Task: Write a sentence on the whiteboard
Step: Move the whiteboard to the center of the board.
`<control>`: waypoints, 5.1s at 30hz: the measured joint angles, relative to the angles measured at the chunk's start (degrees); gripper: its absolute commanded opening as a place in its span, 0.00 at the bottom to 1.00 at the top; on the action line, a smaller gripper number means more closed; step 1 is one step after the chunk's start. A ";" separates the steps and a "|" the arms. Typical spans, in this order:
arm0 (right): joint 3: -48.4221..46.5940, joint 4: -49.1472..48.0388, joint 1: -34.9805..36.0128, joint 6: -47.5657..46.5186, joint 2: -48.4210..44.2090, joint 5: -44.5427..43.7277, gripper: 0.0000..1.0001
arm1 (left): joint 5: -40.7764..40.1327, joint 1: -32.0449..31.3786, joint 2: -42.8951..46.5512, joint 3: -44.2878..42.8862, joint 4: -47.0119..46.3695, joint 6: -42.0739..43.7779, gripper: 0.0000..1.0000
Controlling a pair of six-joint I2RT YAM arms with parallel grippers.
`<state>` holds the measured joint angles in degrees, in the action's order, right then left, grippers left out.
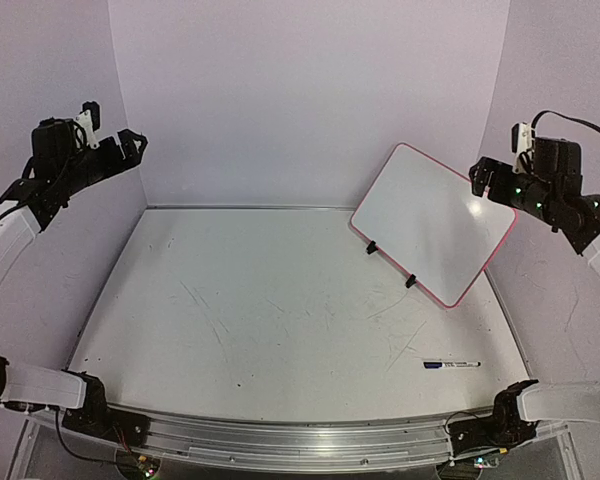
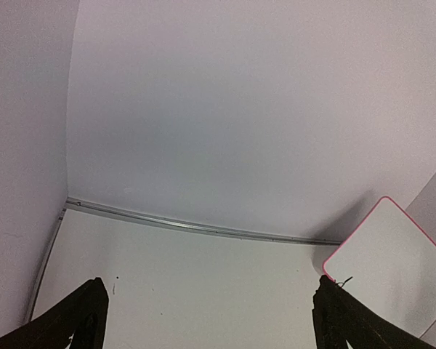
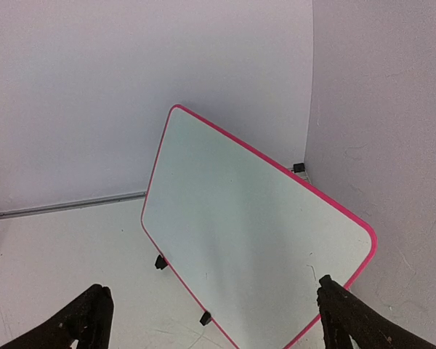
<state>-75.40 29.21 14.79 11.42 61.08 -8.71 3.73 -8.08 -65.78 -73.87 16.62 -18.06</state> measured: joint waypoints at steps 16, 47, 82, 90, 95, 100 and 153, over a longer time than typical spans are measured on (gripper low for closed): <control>7.65 0.79 4.15 4.85 5.57 4.59 0.98 | 12.37 -3.78 -8.13 5.90 1.16 -1.38 0.99; -30.75 -5.14 16.83 44.61 74.71 -14.38 0.66 | 10.25 -20.87 -7.02 20.26 -4.85 -8.44 0.99; -43.19 3.48 13.46 44.59 83.34 -14.82 0.09 | 11.72 -20.90 -5.95 20.20 -5.14 -10.49 0.99; -43.34 3.74 13.66 42.73 83.34 -14.03 0.00 | 11.69 -20.90 -5.95 20.20 -5.14 -10.49 0.99; -42.01 2.36 14.27 40.39 82.88 -13.94 0.00 | 11.58 -20.90 -5.86 20.20 -5.14 -10.51 0.99; -38.75 -0.26 16.00 36.74 81.40 -13.81 0.00 | 11.23 -20.90 -5.53 20.22 -5.14 -10.56 0.99; 15.80 -8.66 44.59 22.36 24.81 0.07 0.98 | -6.27 -20.92 5.84 23.02 -2.16 -15.30 0.99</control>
<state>-59.59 20.56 59.37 33.78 85.89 -8.64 -2.55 -28.99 -59.94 -50.85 14.46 -33.36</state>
